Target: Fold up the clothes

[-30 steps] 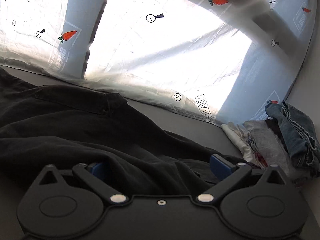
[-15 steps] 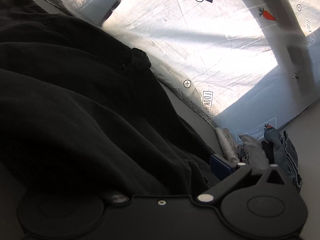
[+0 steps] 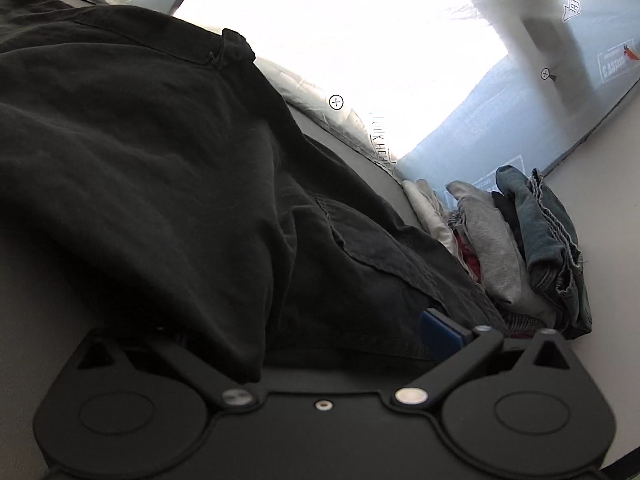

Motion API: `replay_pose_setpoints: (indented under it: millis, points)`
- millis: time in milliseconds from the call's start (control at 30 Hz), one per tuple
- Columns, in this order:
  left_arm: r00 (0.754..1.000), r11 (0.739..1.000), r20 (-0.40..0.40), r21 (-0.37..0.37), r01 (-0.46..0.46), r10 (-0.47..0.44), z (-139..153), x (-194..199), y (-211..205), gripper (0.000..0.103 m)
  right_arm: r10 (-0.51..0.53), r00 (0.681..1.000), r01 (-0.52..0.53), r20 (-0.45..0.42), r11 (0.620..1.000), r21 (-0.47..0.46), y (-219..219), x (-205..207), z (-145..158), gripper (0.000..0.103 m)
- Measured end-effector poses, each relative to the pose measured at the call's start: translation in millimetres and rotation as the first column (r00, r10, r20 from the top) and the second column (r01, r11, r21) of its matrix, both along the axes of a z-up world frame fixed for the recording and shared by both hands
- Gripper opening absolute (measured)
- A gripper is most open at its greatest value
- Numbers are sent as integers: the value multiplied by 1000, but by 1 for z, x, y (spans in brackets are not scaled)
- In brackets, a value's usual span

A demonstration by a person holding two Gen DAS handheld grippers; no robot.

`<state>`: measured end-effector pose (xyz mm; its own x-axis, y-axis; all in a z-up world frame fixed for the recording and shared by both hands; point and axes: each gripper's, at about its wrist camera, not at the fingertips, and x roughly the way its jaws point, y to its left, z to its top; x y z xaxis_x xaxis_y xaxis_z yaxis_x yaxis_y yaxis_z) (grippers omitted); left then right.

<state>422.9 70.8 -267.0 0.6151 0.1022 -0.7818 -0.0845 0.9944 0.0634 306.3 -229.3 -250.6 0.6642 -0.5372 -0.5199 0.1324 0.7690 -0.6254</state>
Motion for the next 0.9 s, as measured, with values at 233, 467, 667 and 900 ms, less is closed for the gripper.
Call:
replay_pose_setpoints:
  millis: [233,467,667,900]
  points:
    - [1000,1000,-2,-3,3,-3,0,1,0,103,32,999,-35,19,987,158,-21,-13,14,103]
    - [1000,1000,-9,-3,1,-1,0,2,0,103,-46,999,26,17,792,610,-79,-33,34,103]
    - [1000,1000,-26,-4,0,0,1,5,0,103,-193,979,50,58,508,860,-138,-63,30,102]
    - [1000,1000,-26,-1,-11,11,0,5,-1,103,-603,797,99,50,211,972,-223,-84,11,102]
